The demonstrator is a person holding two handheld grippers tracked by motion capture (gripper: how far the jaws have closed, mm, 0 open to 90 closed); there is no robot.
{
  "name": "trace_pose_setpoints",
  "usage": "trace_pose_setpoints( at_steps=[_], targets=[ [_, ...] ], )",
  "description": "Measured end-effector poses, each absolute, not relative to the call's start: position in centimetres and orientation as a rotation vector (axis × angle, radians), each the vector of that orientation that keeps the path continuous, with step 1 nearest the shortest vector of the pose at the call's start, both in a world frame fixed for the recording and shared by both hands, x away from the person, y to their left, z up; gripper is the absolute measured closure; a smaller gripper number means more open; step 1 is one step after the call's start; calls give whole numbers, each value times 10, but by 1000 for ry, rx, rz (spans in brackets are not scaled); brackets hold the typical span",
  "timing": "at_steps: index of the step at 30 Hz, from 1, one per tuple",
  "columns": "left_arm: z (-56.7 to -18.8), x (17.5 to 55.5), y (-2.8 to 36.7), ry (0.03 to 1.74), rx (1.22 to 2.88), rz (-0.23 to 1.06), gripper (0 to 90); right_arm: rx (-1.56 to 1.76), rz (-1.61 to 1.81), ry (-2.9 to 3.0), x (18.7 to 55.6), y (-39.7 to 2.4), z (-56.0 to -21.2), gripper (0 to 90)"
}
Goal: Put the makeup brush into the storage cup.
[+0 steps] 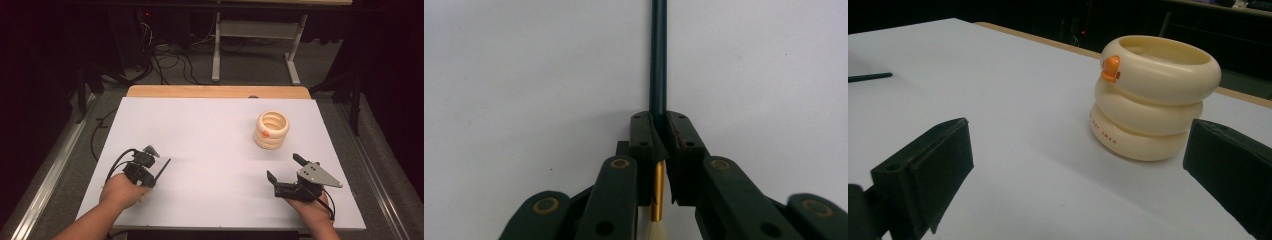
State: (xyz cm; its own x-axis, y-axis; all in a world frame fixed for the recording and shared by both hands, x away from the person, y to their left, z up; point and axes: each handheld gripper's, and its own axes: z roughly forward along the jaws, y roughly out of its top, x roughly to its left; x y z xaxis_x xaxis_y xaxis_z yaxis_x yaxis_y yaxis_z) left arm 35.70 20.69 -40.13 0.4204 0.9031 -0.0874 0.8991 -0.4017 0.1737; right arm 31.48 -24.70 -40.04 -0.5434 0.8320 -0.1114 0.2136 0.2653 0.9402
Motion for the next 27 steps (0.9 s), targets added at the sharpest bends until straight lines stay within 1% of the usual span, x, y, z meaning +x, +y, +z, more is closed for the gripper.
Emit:
trace_pose_setpoints(
  at_steps=[14, 21, 23, 27],
  targets=[
    [-401, 355, 207, 1539, 2506, 55, 831, 938, 1288, 1920, 315, -247, -400, 10],
    [-401, 354, 210, 1536, 2476, 32, 831, 943, 1292, 1920, 316, -247, -401, 10],
    [-400, 354, 212, 1535, 2464, 1, 832, 944, 1289, 1918, 316, -248, -401, 10],
    [-394, 352, 211, 1515, 2457, -2, 831, 948, 1294, 1913, 316, -248, -400, 10]
  ],
)
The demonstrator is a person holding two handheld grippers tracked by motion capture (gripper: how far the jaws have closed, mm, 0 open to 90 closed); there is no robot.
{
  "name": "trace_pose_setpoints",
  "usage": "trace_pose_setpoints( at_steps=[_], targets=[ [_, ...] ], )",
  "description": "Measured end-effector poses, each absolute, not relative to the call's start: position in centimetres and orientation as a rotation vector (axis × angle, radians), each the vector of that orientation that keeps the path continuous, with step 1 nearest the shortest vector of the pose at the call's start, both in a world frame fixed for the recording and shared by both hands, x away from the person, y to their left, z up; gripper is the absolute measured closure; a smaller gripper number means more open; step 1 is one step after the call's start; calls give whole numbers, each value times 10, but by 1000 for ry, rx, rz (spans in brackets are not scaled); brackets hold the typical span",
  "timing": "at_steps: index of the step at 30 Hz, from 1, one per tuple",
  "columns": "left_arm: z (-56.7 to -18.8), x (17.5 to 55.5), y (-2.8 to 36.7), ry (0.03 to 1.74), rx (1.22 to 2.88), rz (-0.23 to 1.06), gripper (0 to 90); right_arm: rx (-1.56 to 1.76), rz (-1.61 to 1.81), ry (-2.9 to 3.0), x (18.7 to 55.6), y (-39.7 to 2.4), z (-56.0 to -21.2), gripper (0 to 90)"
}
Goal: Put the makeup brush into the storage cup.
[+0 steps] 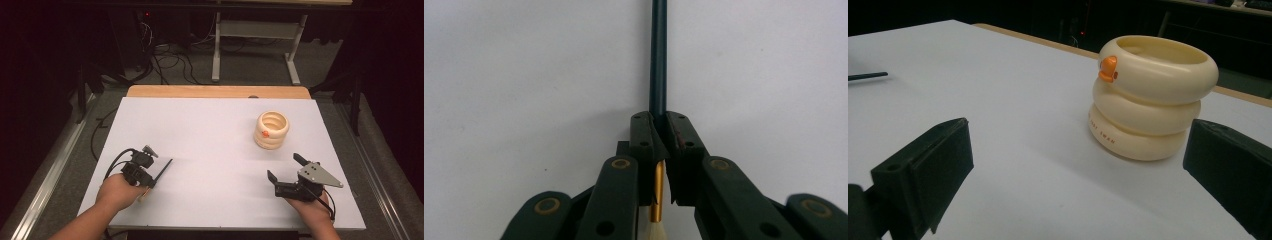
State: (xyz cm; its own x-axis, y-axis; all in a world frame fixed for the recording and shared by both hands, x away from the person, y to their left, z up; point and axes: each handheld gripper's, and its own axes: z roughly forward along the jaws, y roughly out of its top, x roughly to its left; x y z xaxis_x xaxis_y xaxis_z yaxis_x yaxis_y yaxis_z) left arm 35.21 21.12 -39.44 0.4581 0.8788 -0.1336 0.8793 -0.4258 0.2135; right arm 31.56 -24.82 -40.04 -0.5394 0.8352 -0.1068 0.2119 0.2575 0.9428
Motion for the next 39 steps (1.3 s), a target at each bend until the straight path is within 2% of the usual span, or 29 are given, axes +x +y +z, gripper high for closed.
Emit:
trace_pose_setpoints(
  at_steps=[11, 21, 39],
  targets=[
    [-357, 357, 202, 1396, 2478, -38, 831, 957, 1291, 1913, 315, -249, -400, 10],
    [-327, 365, 201, 1369, 2500, -54, 831, 956, 1294, 1911, 315, -249, -401, 10],
    [-277, 377, 200, 1325, 2526, 7, 831, 955, 1294, 1915, 316, -248, -401, 10]
  ],
)
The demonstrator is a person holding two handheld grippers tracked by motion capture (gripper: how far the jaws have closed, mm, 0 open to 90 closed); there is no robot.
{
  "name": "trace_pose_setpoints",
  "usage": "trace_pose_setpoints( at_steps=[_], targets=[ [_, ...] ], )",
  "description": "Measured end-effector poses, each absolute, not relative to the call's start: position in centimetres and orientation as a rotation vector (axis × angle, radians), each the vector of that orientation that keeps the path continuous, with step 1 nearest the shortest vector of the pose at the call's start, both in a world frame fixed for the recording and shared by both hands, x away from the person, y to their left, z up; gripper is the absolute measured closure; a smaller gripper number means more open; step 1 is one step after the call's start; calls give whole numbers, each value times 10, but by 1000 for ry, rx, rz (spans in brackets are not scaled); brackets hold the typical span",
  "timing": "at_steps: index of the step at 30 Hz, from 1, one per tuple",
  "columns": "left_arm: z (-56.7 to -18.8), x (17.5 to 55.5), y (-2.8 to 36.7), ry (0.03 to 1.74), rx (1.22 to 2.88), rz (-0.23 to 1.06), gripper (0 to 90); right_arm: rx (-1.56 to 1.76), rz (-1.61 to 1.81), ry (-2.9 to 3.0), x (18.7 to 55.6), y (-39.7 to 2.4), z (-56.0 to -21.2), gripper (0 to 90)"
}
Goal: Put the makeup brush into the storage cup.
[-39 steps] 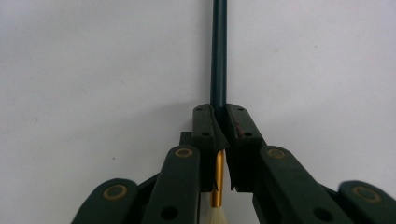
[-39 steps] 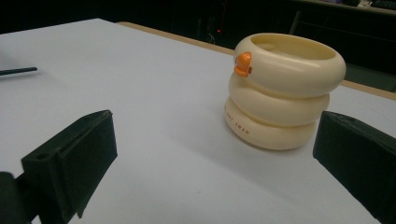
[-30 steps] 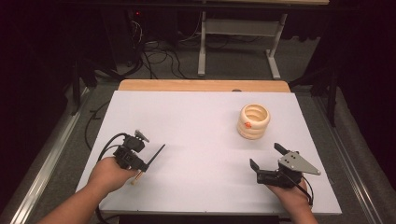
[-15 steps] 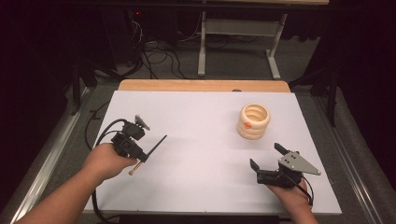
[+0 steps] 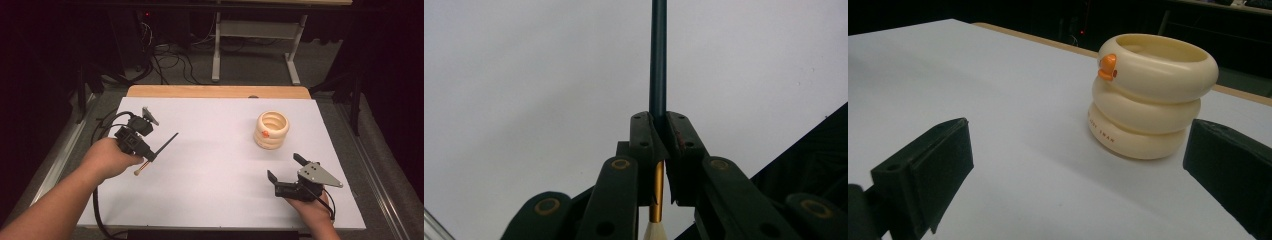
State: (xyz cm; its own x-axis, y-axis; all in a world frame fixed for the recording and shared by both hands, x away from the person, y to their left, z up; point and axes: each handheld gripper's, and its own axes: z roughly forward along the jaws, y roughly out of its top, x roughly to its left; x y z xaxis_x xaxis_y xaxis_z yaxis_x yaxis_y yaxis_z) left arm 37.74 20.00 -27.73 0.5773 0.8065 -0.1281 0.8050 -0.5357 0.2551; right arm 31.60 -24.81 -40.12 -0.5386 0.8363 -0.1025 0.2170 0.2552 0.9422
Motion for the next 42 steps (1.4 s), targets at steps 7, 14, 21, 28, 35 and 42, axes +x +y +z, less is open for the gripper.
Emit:
trace_pose_setpoints(
  at_steps=[7, 14, 21, 28, 35, 42],
  targets=[
    [-280, 379, 190, 1270, 2557, 24, 832, 947, 1293, 1915, 316, -248, -401, 10],
    [-283, 382, 176, 1188, 2610, 23, 831, 956, 1292, 1914, 316, -248, -401, 10],
    [-287, 383, 159, 1111, 2637, 34, 831, 950, 1291, 1916, 316, -248, -401, 10],
    [-291, 382, 141, 1021, 2692, 41, 832, 953, 1289, 1916, 316, -248, -401, 10],
    [-295, 380, 122, 910, 2751, 32, 832, 947, 1292, 1924, 315, -246, -402, 10],
    [-305, 379, 109, 849, 2793, 56, 832, 934, 1285, 1928, 316, -244, -402, 10]
  ],
)
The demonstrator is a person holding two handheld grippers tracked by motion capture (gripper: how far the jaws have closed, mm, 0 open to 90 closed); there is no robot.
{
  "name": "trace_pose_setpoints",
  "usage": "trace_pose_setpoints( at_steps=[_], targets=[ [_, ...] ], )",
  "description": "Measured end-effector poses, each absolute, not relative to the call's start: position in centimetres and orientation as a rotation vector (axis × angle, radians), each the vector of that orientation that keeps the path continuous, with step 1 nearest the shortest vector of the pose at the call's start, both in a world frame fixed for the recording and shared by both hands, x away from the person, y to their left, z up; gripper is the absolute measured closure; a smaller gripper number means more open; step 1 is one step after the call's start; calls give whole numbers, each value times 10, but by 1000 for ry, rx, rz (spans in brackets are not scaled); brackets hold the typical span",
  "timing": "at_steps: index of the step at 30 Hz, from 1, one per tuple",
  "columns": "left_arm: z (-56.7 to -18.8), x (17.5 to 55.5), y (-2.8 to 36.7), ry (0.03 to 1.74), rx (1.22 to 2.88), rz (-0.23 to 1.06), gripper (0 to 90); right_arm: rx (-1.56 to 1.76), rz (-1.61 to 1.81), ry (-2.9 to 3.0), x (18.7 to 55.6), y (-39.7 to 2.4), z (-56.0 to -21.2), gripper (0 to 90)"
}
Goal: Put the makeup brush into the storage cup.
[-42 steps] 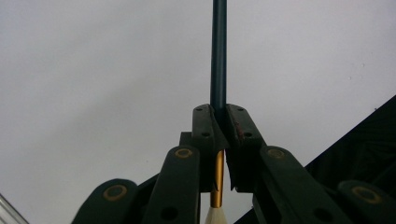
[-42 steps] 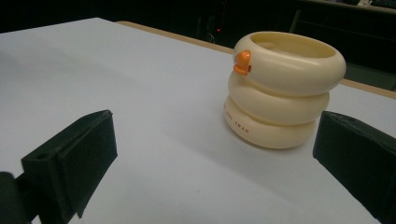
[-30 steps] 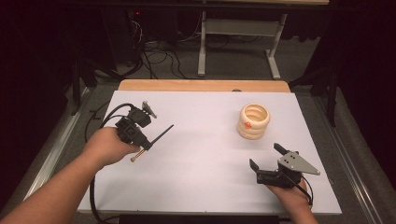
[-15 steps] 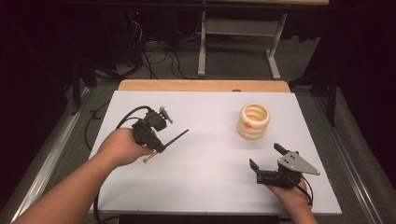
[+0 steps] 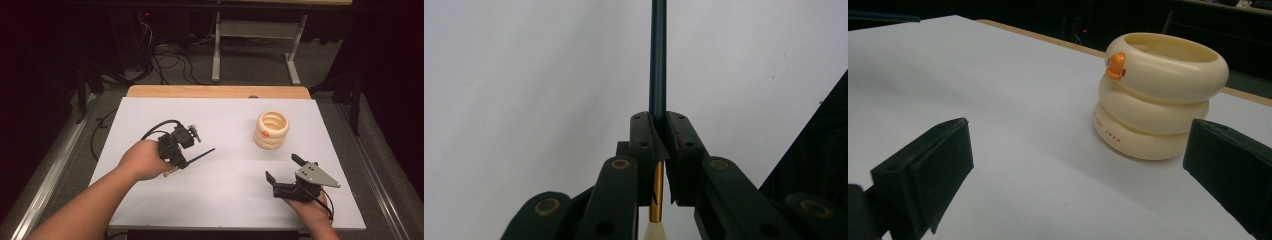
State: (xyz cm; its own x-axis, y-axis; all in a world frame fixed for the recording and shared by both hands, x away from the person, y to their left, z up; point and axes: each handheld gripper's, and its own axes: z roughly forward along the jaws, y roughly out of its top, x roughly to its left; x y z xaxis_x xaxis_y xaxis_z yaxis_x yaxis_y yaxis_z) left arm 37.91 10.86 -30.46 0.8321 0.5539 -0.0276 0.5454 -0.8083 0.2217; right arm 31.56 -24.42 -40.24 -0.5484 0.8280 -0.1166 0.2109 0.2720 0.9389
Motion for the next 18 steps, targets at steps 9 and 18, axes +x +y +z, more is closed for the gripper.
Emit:
trace_pose_setpoints(
  at_steps=[9, 18],
  targets=[
    [-313, 373, 92, 696, 2861, 49, 831, 927, 1286, 1933, 316, -244, -403, 10],
    [-324, 375, 79, 624, 2909, 22, 832, 916, 1293, 1934, 315, -243, -403, 23]
  ],
)
